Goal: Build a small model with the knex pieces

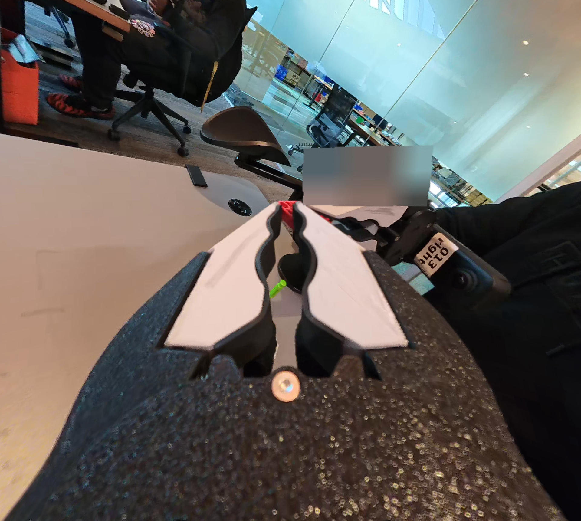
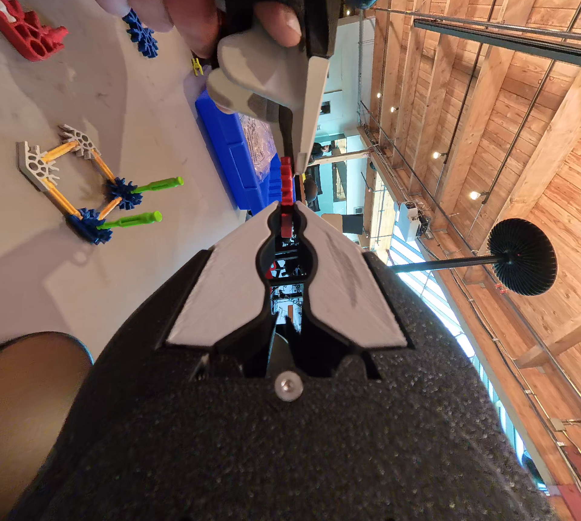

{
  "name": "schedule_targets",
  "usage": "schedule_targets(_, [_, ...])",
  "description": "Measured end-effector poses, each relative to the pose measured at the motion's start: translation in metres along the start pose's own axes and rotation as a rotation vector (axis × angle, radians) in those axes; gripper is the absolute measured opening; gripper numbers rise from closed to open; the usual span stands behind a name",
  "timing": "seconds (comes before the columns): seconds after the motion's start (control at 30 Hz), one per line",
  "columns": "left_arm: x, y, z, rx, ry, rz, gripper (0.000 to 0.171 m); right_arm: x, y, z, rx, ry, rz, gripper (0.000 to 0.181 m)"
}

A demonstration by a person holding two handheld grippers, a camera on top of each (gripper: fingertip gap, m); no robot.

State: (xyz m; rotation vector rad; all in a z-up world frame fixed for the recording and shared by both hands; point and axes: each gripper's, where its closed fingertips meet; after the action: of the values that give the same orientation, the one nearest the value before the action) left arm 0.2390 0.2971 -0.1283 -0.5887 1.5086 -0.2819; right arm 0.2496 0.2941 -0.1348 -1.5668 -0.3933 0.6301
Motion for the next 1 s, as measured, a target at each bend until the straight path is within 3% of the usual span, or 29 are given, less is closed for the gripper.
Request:
schedule_targets(0.17, [-0.0017,-0.0010,-0.0012,0.001,0.001,0.006,0.000,0.0042,-0.0035,0.0004,0.021,0.021,0.002,0.004])
schedule_targets(0.37, [0.0020,0.0016,-0.0011,0.016,0.019,-0.057,0.026,0.0086,-0.0070,0.0027,0.042,0.049,-0.001,0.004])
schedule_targets(0.6, [-0.0028,0.0004,0.0010,-0.012,-0.014,-0.021,0.005,0.0086,-0.0066,0.0034,0.053,0.050,-0.023,0.004])
schedule_targets(0.7, [-0.0019,-0.0001,0.0001,0.003,-0.010,-0.036,0.005,0.0059,-0.0062,0.0020,0.056,0.038,-0.028,0.004])
schedule_targets(0.87, [0.0053,-0.0005,0.0026,0.029,0.026,-0.086,0.022,0.0059,-0.0040,0.0007,0.061,0.032,-0.045,0.004])
schedule_targets(1.0, [0.0039,-0.0014,0.0030,0.023,0.014,-0.052,0.009,0.0066,-0.0023,-0.0004,0.058,0.028,-0.050,0.005])
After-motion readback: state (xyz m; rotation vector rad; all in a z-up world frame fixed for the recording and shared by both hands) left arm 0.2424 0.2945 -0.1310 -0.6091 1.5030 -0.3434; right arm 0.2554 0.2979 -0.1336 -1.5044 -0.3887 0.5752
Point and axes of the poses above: each gripper's, where its closed fingertips meet, z out along the fingers, x out of its underside, y = z × x across the jaws
